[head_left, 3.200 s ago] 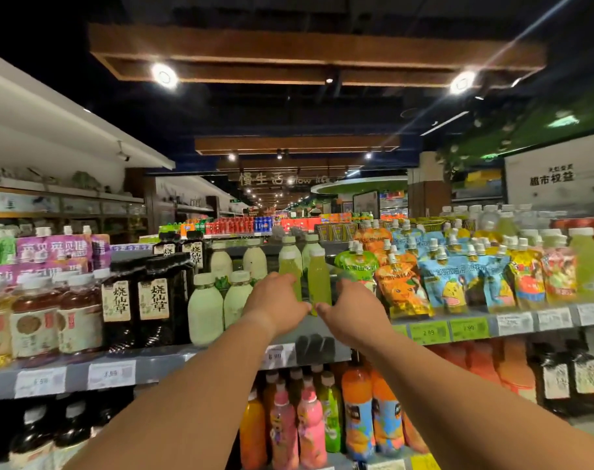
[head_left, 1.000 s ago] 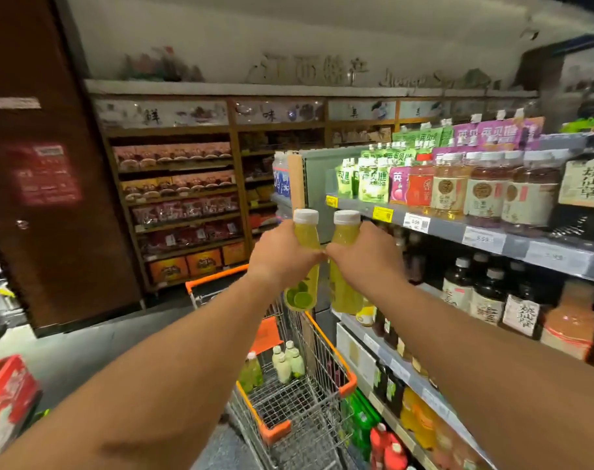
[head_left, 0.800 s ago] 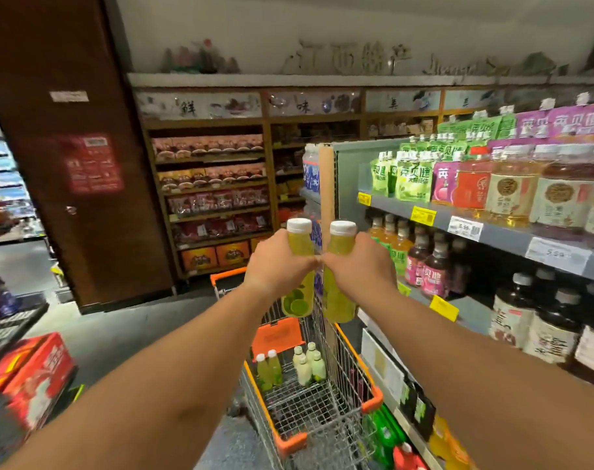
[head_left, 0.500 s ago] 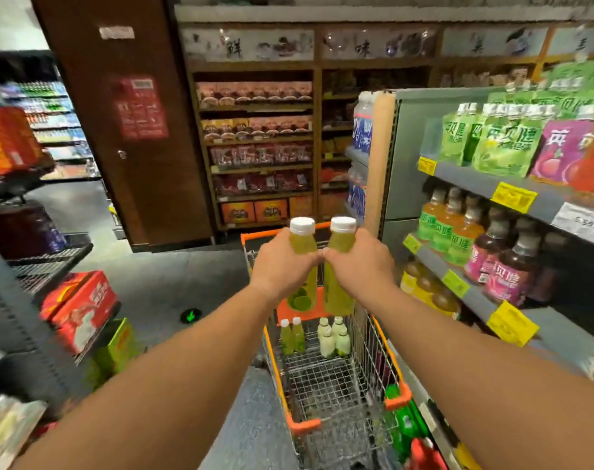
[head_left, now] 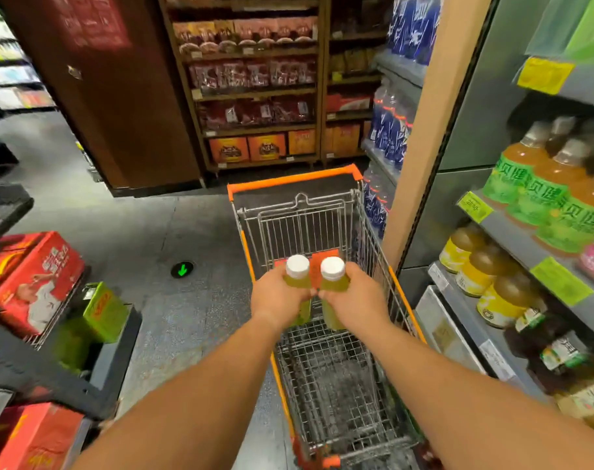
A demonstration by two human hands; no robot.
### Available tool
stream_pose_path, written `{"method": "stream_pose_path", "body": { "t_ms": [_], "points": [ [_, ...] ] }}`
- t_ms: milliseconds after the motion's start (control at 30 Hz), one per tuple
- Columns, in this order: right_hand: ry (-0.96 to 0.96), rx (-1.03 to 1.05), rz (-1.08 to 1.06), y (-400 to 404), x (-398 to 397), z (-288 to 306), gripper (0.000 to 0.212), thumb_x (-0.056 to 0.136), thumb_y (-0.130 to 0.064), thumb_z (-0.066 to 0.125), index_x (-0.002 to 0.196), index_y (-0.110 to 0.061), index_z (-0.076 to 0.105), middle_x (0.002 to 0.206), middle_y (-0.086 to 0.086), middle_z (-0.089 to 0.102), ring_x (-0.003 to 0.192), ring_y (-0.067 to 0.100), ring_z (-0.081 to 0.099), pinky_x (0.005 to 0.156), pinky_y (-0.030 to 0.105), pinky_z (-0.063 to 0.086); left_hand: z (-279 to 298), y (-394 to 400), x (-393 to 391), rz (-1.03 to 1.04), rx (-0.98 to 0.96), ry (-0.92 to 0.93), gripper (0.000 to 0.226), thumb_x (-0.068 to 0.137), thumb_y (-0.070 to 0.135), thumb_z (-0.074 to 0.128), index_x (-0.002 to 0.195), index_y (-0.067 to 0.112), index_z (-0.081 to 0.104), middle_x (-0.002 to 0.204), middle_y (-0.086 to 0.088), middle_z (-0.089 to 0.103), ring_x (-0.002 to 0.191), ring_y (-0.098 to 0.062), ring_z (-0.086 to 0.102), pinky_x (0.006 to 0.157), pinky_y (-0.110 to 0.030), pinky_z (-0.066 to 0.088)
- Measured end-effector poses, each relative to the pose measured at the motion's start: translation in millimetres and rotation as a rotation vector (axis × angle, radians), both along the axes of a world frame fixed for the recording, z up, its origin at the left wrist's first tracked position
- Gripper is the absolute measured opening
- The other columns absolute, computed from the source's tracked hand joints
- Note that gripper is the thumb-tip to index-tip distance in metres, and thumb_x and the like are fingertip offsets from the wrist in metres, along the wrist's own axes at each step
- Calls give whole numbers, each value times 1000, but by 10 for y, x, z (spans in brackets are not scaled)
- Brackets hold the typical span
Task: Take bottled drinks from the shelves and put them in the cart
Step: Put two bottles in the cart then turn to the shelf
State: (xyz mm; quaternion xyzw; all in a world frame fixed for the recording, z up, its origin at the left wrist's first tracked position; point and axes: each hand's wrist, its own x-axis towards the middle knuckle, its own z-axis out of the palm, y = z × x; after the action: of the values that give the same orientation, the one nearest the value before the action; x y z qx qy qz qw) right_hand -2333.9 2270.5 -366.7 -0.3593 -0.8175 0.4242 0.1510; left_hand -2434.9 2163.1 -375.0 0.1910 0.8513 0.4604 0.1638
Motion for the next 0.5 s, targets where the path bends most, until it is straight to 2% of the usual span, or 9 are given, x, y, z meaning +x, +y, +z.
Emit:
{"method": "stream_pose_path", "body": {
  "t_ms": [67,133,200,267,367,433,500],
  "points": [
    [-34,-20,3,159,-220,-274,32,80,-32,72,109,-32,58,96,-5,67,87,21,61,73,35,51,-318,129,-177,49,-33,-78,35,69,24,89,96,33,68,92,11,70,92,-15,66,83,-32,54],
    [-67,-36,11,337,-477,-572,33,82,-30,69,113,-31,57,94,-5,65,83,21,58,69,32,45,-664,270,-350,87,-75,-118,39,70,21,88,104,29,70,96,6,71,94,-17,66,85,-31,53],
    [-113,-40,19,512,-752,-910,30,81,-28,69,106,-32,54,85,-7,58,75,18,52,64,30,39,-1018,423,-522,132,-116,-147,47,71,21,86,114,26,71,103,1,73,92,-18,65,82,-26,51],
    [-146,-64,33,663,-1040,-1289,29,80,-25,70,99,-33,49,80,-7,53,72,19,49,64,29,39,-1397,580,-702,172,-147,-197,41,72,18,82,112,23,71,103,-5,75,93,-25,68,82,-33,56],
    [-166,-132,75,879,-1497,-1945,24,83,-22,68,99,-30,51,84,-5,58,79,22,56,66,29,39,-2000,835,-1013,255,-190,-260,31,75,14,78,105,15,70,103,-13,74,97,-34,69,82,-41,56],
    [-187,-174,110,1006,-1754,-2398,22,86,-21,65,104,-25,55,89,-3,62,82,21,59,67,28,40,-2419,1012,-1229,301,-244,-264,28,80,16,73,107,13,68,106,-14,73,101,-35,68,84,-41,55],
    [-203,-221,123,1094,-1953,-2856,29,86,-20,66,115,-22,57,96,-3,64,84,18,59,68,27,45,-2837,1174,-1419,347,-297,-242,24,85,20,70,108,15,67,108,-12,72,103,-33,67,83,-37,53]
  ]
}}
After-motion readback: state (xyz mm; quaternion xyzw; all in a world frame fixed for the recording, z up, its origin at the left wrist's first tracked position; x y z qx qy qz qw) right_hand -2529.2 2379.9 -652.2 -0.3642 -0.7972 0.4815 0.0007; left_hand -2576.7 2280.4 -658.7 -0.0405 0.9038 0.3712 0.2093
